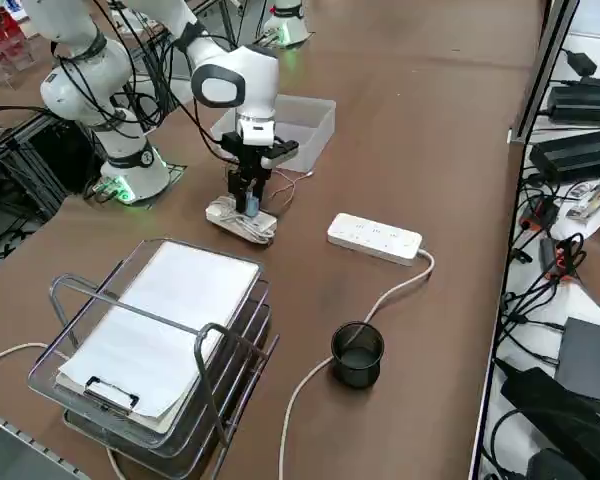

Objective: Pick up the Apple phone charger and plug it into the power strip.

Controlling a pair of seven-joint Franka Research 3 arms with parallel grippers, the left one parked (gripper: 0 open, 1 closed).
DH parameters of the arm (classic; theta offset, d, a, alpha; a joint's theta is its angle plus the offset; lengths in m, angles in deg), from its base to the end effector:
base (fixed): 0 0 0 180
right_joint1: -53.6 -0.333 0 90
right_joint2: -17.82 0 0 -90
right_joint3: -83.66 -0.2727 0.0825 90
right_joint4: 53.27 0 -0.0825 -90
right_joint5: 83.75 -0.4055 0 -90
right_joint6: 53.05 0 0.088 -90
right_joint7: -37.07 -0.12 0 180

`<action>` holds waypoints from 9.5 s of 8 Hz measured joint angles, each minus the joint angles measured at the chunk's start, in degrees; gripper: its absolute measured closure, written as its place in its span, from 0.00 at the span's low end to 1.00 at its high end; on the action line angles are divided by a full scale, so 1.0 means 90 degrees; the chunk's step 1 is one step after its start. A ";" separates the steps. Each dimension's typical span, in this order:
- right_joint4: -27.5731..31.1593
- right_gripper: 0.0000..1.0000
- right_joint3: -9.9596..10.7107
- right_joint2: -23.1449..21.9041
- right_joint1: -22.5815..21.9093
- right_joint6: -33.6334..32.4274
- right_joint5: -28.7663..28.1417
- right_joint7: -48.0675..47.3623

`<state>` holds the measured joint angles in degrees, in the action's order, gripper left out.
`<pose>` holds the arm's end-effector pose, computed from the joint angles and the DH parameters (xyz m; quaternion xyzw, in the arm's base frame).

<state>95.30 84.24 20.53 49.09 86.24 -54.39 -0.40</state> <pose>0.4244 0.0234 0.1506 0.9812 -0.0781 -0.0435 0.1710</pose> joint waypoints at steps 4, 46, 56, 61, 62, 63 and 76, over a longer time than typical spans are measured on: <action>-0.0046 0.63 -0.0006 -0.0013 -0.0002 -0.0051 0.0001 -0.0036; -0.5071 0.63 0.0015 0.3009 0.0238 -0.1133 -0.2971 0.3326; -0.5063 0.63 0.0003 0.3069 0.0238 -0.1131 -0.2971 0.3344; -0.5061 0.63 0.0004 0.3086 0.0240 -0.1064 -0.2973 0.3344; -0.5057 0.63 0.0004 0.3094 0.0240 -0.1052 -0.2973 0.3344; -0.5054 0.63 0.0004 0.3113 0.0241 -0.1032 -0.2973 0.3344; -0.4809 0.00 0.0007 0.3208 0.0279 -0.0360 -0.2982 0.3341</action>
<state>52.02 84.31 49.40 51.60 82.99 -81.23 29.67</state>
